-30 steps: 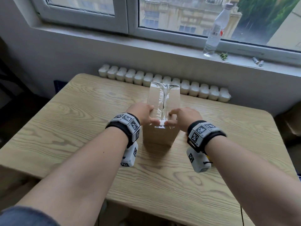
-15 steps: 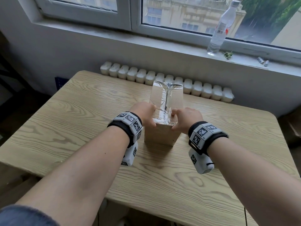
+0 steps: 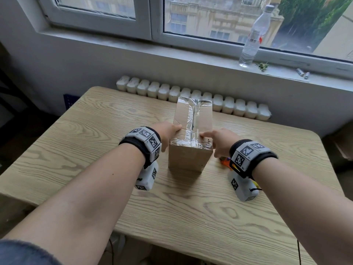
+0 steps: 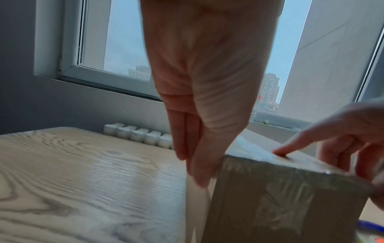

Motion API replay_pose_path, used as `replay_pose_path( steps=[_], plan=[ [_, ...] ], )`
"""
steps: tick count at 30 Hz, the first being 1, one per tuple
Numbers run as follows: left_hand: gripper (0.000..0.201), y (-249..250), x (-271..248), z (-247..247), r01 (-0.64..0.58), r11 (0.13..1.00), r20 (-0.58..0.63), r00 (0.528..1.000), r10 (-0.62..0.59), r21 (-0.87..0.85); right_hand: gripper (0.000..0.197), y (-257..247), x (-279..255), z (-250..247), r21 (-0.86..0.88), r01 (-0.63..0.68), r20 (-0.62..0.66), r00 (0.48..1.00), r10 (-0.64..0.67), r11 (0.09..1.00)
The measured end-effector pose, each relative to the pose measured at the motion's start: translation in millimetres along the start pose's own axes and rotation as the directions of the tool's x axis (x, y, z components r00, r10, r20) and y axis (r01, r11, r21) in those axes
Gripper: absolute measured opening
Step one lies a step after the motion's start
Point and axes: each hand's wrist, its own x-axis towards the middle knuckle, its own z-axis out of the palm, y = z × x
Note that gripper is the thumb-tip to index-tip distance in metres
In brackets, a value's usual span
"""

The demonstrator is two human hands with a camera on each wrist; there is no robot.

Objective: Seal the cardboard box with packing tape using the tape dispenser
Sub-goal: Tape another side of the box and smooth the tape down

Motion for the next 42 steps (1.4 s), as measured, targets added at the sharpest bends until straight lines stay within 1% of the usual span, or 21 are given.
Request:
replay_pose_path(
  steps=[3, 7, 10, 13, 18, 21, 23, 25, 27, 29, 31, 33, 34, 36, 37, 38, 40, 42],
  plan=[
    [0.102, 0.5, 1.6, 7.3, -0.027, 0.999, -0.07, 0.997, 0.029, 0.033, 0.081, 1.9, 1.7, 10.3, 0.034, 0.0, -0.068, 0.998, 0.002, 0.999],
    [0.104, -0.2, 3.3, 5.7, -0.04, 0.999, -0.074, 0.996, 0.042, 0.037, 0.081, 3.8, 2.5, 17.9, 0.071, 0.002, -0.098, 0.995, 0.005, 0.997],
    [0.106, -0.4, 4.4, 5.5, -0.048, 0.998, -0.089, 0.995, 0.052, 0.042, 0.08, 3.0, 2.0, 23.0, 0.067, -0.004, -0.139, 0.99, 0.013, 0.998],
    [0.104, 0.0, 5.3, 9.0, -0.048, 0.999, -0.133, 0.99, 0.051, 0.024, 0.073, 1.3, 1.8, 27.7, 0.069, -0.023, -0.181, 0.983, 0.036, 0.997],
    [0.09, -0.3, 7.1, 20.9, -0.036, 0.999, -0.232, 0.972, 0.034, -0.004, 0.059, -9.1, -0.6, 31.3, 0.042, -0.081, -0.245, 0.965, 0.089, 0.996],
    [0.084, 0.7, 7.6, 22.6, -0.035, 0.999, -0.243, 0.969, 0.032, -0.005, 0.051, -15.1, -4.0, 32.4, -0.009, -0.104, -0.263, 0.96, 0.098, 0.995],
    [0.085, 1.0, 6.8, 21.4, -0.029, 0.999, -0.227, 0.974, 0.024, -0.016, 0.048, -19.1, -4.8, 32.7, -0.048, -0.101, -0.271, 0.959, 0.085, 0.994],
    [0.092, 1.4, 5.8, 21.9, -0.015, 1.0, -0.2, 0.98, 0.009, -0.026, 0.047, -21.5, -4.8, 33.5, -0.065, -0.112, -0.266, 0.96, 0.091, 0.992],
    [0.095, 1.3, 4.0, 21.7, -0.013, 0.999, -0.181, 0.983, 0.007, -0.033, 0.046, -22.3, -5.6, 31.3, -0.054, -0.13, -0.248, 0.962, 0.113, 0.99],
    [0.088, -0.1, 2.3, 18.6, -0.034, 0.998, -0.172, 0.985, 0.025, -0.051, 0.049, -19.3, -4.4, 27.8, -0.036, -0.134, -0.221, 0.967, 0.123, 0.99],
    [0.07, -2.4, -0.4, 13.1, -0.058, 0.996, -0.175, 0.983, 0.045, -0.072, 0.059, -13.5, -2.5, 24.8, 0.017, -0.146, -0.211, 0.966, 0.147, 0.989],
    [0.053, -5.0, -3.1, 8.2, -0.069, 0.989, -0.207, 0.978, 0.04, -0.134, 0.07, -8.8, -2.3, 23.0, 0.145, -0.193, -0.176, 0.96, 0.217, 0.97],
    [0.05, -6.1, -4.5, 6.4, -0.069, 0.981, -0.225, 0.974, 0.026, -0.183, 0.071, -8.1, -3.1, 20.9, 0.24, -0.219, -0.135, 0.957, 0.256, 0.946],
    [0.051, -9.5, -5.3, 3.3, -0.07, 0.964, -0.252, 0.968, 0.003, -0.257, 0.064, -8.8, -1.2, 17.0, 0.459, -0.26, -0.011, 0.954, 0.298, 0.849],
    [0.053, -12.0, -4.9, 1.8, -0.07, 0.958, -0.269, 0.963, -0.008, -0.28, 0.062, -9.6, 1.4, 15.0, 0.529, -0.277, 0.042, 0.953, 0.301, 0.802],
    [0.055, -15.4, -3.3, 0.5, -0.069, 0.955, -0.287, 0.958, -0.018, -0.288, 0.061, -10.2, 5.2, 13.3, 0.555, -0.286, 0.062, 0.951, 0.304, 0.781],
    [0.057, -24.7, 3.2, -0.8, -0.057, 0.961, -0.328, 0.944, -0.037, -0.272, 0.058, -10.8, 12.2, 9.7, 0.506, -0.303, 0.051, 0.945, 0.323, 0.808],
    [0.057, -34.3, 12.4, -1.6, -0.037, 0.961, -0.347, 0.936, -0.064, -0.275, 0.049, -10.2, 16.4, 7.3, 0.41, -0.308, 0.018, 0.944, 0.33, 0.859]
  ],
)
